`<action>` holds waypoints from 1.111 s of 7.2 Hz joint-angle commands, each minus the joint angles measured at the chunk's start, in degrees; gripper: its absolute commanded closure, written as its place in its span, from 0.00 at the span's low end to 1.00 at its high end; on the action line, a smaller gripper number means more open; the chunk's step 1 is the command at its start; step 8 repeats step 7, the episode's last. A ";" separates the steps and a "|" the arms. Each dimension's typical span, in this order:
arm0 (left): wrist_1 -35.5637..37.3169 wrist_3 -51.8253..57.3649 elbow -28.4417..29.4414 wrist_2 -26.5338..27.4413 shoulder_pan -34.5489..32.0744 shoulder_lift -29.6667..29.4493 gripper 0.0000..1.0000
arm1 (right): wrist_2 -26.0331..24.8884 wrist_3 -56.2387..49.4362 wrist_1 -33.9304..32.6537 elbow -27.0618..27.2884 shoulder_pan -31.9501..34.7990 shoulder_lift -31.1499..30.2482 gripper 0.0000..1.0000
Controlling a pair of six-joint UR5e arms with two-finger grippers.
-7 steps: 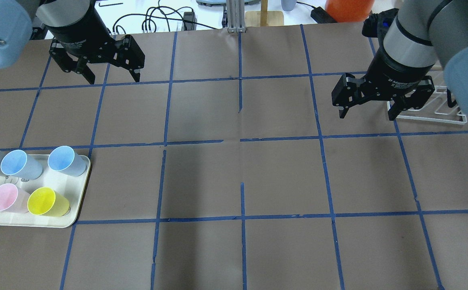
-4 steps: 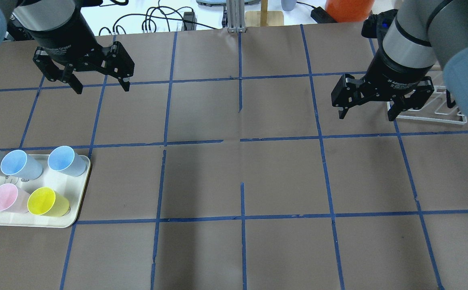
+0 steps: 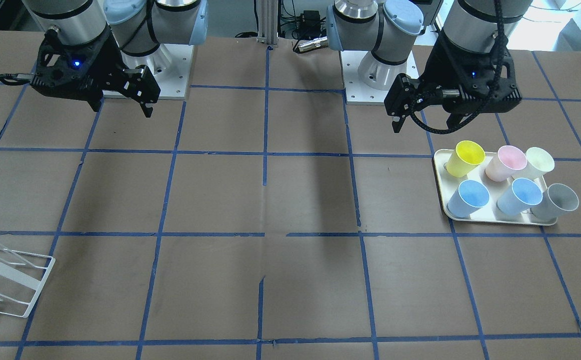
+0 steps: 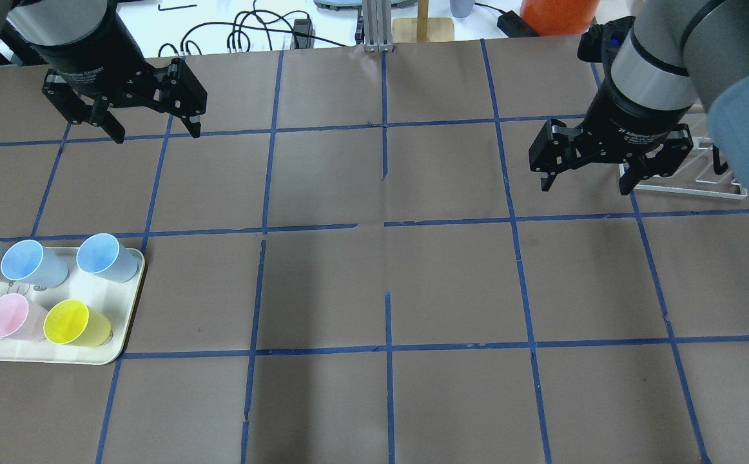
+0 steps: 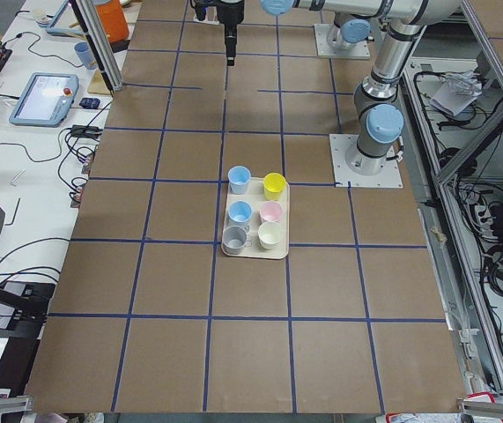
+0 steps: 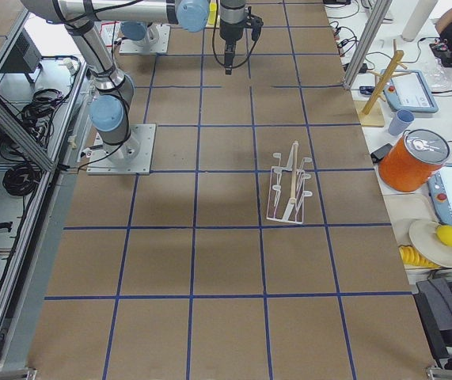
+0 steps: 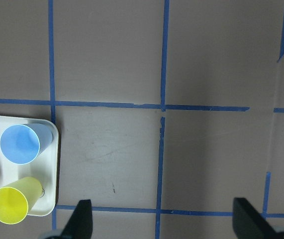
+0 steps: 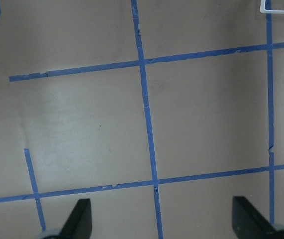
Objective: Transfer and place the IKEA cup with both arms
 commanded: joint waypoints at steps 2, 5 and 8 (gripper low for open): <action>0.27 0.05 0.08 -0.12 0.18 -0.03 0.00 | 0.48 0.06 1.94 -0.95 0.17 -0.33 0.00; 0.18 0.13 -0.01 -0.12 0.54 0.06 0.00 | 2.33 -0.20 4.94 -3.14 0.08 -0.51 0.00; 0.18 0.13 -0.01 -0.12 0.54 0.06 0.00 | 2.51 -0.21 4.85 -3.06 0.08 -0.51 0.00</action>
